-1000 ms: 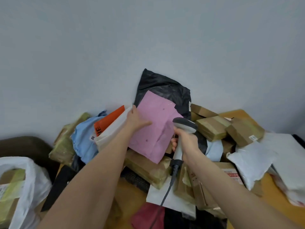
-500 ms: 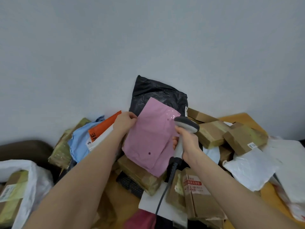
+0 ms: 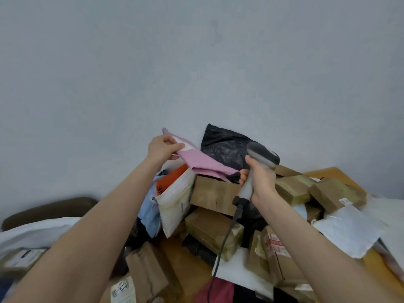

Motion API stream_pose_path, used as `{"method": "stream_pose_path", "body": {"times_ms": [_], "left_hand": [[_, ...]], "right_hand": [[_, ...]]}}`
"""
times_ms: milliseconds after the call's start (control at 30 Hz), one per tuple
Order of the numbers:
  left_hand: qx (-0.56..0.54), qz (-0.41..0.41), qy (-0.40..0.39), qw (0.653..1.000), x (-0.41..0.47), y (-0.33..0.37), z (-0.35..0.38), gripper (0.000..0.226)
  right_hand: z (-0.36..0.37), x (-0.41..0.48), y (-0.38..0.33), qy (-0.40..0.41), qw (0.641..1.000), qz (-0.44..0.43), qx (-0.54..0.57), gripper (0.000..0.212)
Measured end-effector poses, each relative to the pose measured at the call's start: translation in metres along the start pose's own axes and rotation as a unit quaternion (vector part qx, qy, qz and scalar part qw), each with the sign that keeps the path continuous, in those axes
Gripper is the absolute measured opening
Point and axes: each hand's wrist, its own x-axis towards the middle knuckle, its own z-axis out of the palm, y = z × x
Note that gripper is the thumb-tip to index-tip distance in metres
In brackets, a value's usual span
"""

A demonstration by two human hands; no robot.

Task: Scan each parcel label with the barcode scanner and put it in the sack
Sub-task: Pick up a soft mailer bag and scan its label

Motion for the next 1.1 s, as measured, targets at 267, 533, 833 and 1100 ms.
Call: {"method": "stream_pose_path", "body": {"times_ms": [267,533,833,1100], "left_hand": [[-0.046,-0.031,-0.026,0.998,-0.022,-0.014,-0.069,0.043],[-0.254,-0.090,-0.139,0.953,-0.054,-0.031,-0.111,0.031],[0.071,0.040,0.058,0.995,-0.063,-0.058,-0.138,0.085],[0.327,0.011,-0.164,0.931,-0.067,-0.075,-0.135,0.068]], "right_hand": [[0.031,-0.036,0.044,-0.055,0.998,0.041,0.009,0.018],[0.057,-0.045,0.081,-0.098,0.989,0.099,0.044,0.029],[0.081,-0.054,0.092,-0.112,0.971,-0.002,-0.211,0.018],[0.091,-0.057,0.104,-0.172,0.900,-0.091,-0.390,0.029]]}}
